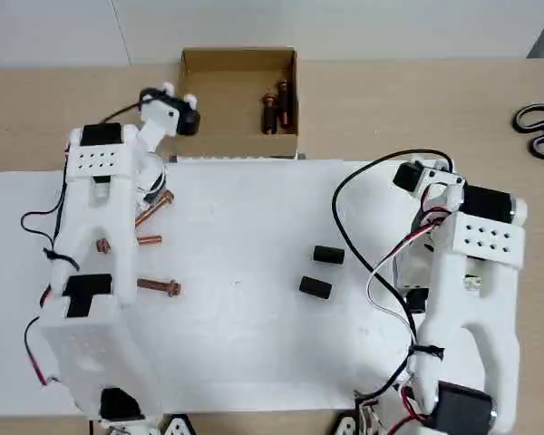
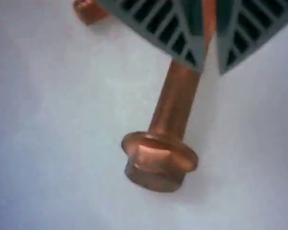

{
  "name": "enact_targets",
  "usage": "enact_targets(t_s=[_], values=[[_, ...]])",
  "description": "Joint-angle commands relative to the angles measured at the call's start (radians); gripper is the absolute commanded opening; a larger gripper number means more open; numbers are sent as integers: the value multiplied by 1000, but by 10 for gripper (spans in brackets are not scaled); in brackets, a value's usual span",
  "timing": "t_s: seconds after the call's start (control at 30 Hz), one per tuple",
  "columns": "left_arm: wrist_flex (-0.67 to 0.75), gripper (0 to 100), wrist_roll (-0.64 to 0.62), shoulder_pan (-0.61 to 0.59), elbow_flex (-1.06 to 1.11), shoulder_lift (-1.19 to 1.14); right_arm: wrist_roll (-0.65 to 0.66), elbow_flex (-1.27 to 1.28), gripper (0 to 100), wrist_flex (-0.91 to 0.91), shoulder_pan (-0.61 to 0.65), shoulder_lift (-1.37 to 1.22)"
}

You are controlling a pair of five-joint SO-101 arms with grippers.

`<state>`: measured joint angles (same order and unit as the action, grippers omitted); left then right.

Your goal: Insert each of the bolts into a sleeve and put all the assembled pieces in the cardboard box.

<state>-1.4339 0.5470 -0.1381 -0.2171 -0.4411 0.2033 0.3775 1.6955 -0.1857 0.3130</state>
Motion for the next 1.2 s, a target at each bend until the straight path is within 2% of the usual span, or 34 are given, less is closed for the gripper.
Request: enact_targets(t_s=[0.0,0.23,0.53,0.7,0.97,1.1,1.17], values=[[-6,10,78,3,-42,-12,9,-5,3,-10,-15,44],[31,65,104,0,-42,-48,8,-5,3,-8,-15,44],[83,69,109,-6,-38,-58,9,-5,3,-22,-15,39],[95,69,109,-5,-45,-140,9,-5,3,-27,-8,36],[66,64,106,-6,-165,-242,11,-5,3,-44,-8,36],[49,3,106,-2,-174,-245,9,-5,3,-44,-7,36],[28,6,106,5,-174,-245,9,-5,3,-44,-7,36]])
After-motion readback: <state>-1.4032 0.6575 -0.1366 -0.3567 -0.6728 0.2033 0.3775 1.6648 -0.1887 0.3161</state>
